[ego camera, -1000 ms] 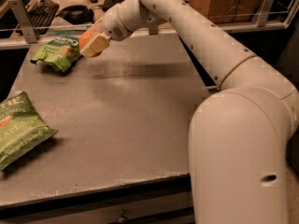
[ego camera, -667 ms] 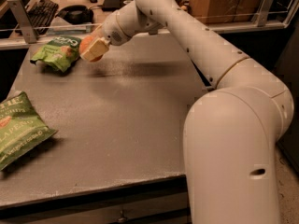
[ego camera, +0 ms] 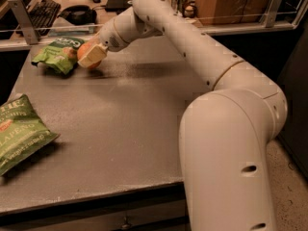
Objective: Move orange near green rice chip bag
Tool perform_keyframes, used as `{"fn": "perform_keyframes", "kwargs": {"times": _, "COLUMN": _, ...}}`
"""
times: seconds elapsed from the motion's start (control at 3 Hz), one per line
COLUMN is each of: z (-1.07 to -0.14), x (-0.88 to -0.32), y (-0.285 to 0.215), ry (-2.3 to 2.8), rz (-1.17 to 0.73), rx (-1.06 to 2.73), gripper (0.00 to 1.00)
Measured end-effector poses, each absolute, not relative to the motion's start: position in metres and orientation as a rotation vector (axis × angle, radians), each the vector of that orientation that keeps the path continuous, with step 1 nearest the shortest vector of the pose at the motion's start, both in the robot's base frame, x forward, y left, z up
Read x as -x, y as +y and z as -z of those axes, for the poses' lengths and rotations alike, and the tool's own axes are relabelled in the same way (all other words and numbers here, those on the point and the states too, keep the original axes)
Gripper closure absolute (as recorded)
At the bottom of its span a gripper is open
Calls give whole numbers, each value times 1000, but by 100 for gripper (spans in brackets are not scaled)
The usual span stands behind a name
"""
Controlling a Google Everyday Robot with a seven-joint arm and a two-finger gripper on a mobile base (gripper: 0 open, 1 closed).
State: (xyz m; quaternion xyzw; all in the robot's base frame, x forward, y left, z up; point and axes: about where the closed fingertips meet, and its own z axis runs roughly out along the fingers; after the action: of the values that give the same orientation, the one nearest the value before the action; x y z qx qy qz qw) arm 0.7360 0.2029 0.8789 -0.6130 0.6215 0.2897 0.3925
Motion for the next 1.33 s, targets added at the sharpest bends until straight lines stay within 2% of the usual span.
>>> {"fn": "perform_keyframes", "kwargs": {"times": 0.33, "z": -873, "x": -734, "y": 211, "ry": 1585, "rz": -758, "rx": 1565, "gripper": 12}}
{"fn": "perform_keyframes", "kwargs": {"times": 0.67, "z": -870, "x": -733, "y": 214, "ry": 1588, "rz": -769, "rx": 1570, "gripper": 0}}
{"fn": "perform_keyframes", "kwargs": {"times": 1.0, "z": -870, "x": -732, "y": 214, "ry": 1589, "rz": -771, "rx": 1572, "gripper": 0}}
{"fn": "perform_keyframes", "kwargs": {"times": 1.33, "z": -878, "x": -728, "y": 191, "ry": 1569, "rz": -744, "rx": 1566, "gripper": 0}}
